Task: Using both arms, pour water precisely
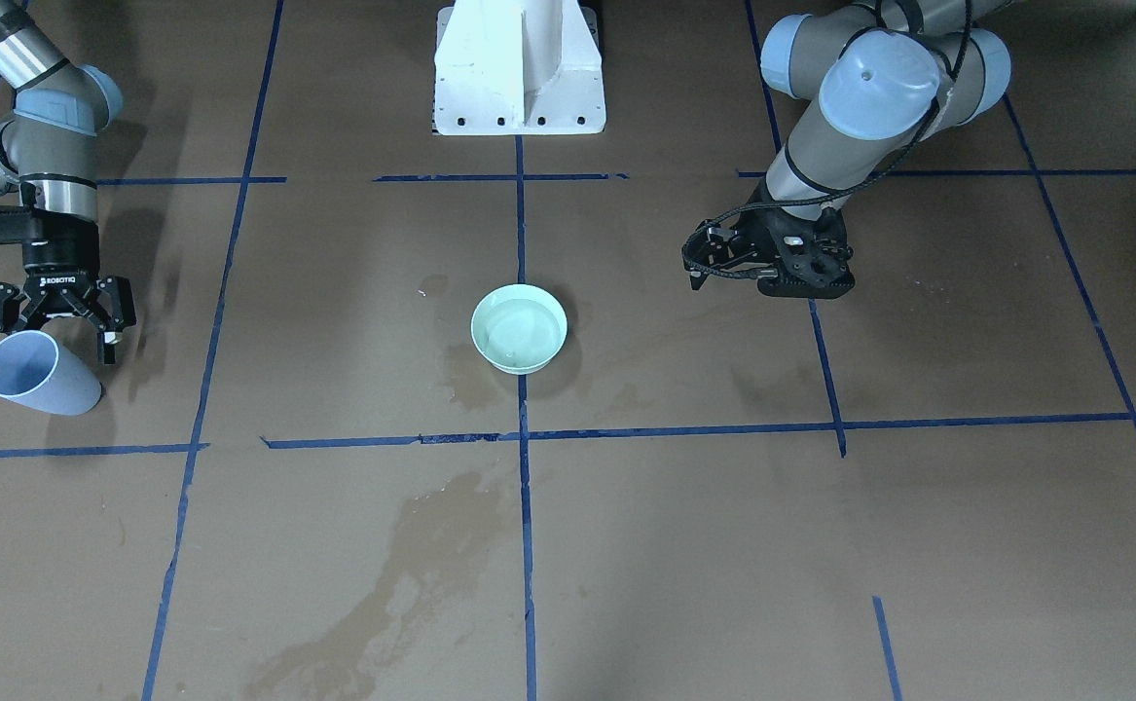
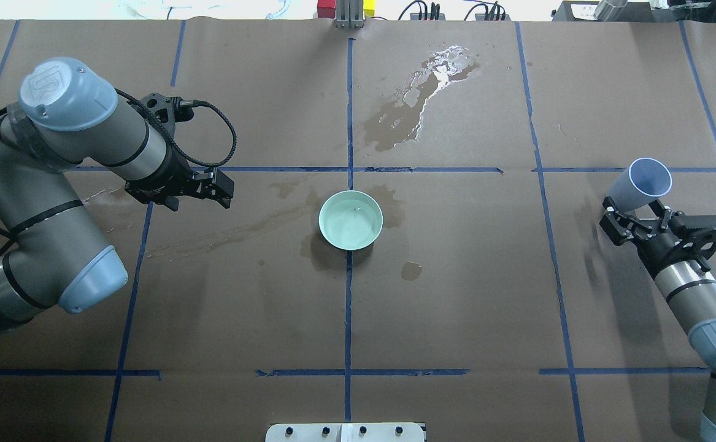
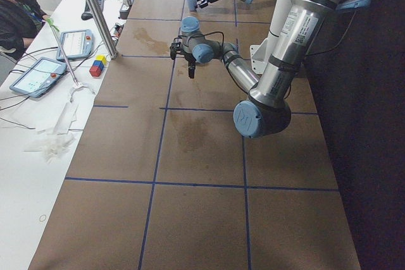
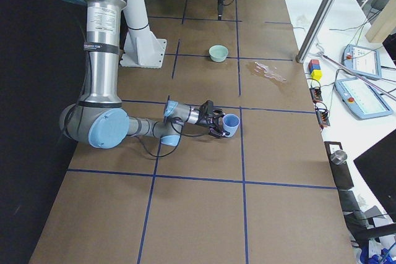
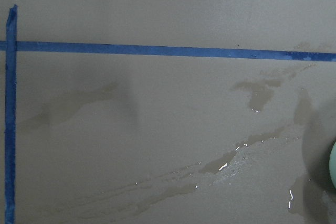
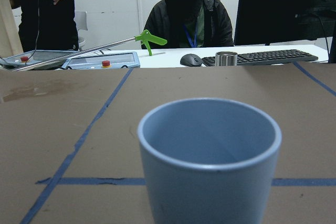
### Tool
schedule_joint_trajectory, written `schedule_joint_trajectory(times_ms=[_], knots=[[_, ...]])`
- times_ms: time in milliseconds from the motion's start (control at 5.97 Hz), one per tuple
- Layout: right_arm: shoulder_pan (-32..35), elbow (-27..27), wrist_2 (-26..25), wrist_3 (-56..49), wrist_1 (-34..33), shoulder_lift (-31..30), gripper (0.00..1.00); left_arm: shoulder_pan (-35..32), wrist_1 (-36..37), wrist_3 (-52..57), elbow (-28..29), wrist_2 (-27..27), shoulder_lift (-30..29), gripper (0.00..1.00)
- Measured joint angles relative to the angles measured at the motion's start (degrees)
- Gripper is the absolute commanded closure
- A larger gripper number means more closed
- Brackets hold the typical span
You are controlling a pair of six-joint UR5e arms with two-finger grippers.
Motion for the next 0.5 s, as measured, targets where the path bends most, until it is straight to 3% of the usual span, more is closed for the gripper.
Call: schedule_joint_trajectory(times_ms=[502], knots=[[-5.9, 0.0, -4.6, 0.0, 6.4, -4.4, 0.0, 0.0, 0.1, 0.0, -0.4, 0.0, -0.1, 0.0]])
